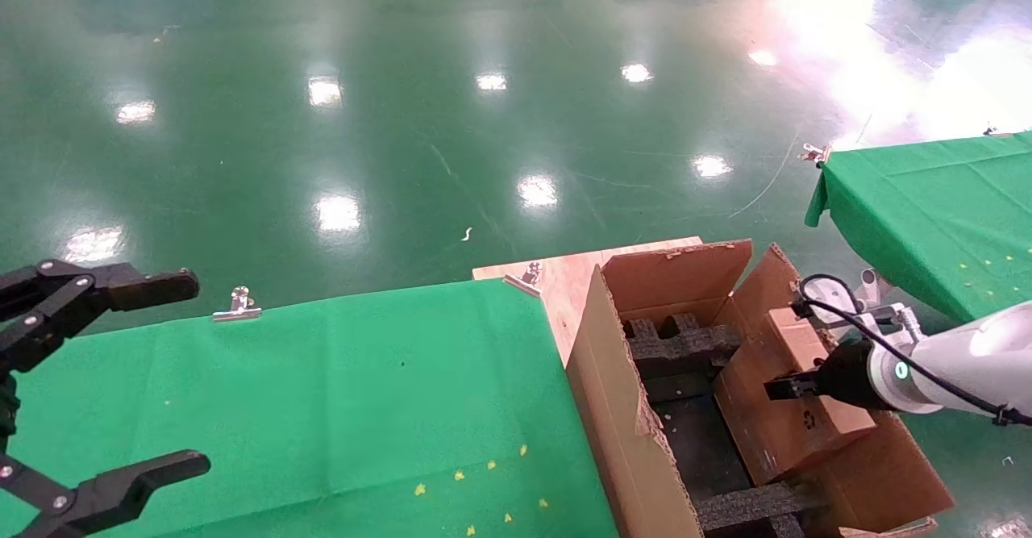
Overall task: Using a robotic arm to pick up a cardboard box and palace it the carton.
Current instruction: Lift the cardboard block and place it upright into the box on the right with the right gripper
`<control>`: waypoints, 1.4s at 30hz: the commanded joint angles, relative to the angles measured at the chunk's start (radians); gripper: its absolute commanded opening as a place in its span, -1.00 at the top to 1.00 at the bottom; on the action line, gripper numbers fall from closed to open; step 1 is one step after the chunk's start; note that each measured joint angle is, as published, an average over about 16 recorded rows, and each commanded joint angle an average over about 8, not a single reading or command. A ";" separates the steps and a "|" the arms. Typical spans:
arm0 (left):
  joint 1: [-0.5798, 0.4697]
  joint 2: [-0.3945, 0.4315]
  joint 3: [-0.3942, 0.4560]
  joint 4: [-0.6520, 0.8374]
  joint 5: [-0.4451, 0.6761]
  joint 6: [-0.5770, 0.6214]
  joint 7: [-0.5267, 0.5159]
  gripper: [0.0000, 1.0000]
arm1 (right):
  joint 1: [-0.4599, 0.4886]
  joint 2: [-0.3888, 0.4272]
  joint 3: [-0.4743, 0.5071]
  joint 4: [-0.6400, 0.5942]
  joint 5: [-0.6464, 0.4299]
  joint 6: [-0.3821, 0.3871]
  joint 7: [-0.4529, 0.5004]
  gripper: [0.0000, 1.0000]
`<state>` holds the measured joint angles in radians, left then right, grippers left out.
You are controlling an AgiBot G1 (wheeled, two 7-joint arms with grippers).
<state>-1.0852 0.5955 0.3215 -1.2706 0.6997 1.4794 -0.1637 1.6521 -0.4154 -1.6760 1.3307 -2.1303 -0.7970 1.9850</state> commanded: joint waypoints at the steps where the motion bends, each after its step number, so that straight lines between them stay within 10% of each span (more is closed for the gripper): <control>1: 0.000 0.000 0.000 0.000 0.000 0.000 0.000 -1.00 | -0.010 -0.003 -0.003 -0.002 -0.009 0.007 0.013 1.00; 39: 0.000 0.000 0.001 0.000 -0.001 0.000 0.001 -1.00 | -0.155 -0.182 -0.042 -0.297 0.091 0.166 -0.077 1.00; 42: 0.000 0.000 0.001 0.000 -0.001 0.000 0.001 -1.00 | -0.160 -0.185 -0.042 -0.307 0.099 0.173 -0.081 0.41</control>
<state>-1.0854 0.5951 0.3225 -1.2705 0.6990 1.4789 -0.1631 1.4935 -0.5995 -1.7175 1.0275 -2.0327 -0.6240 1.9044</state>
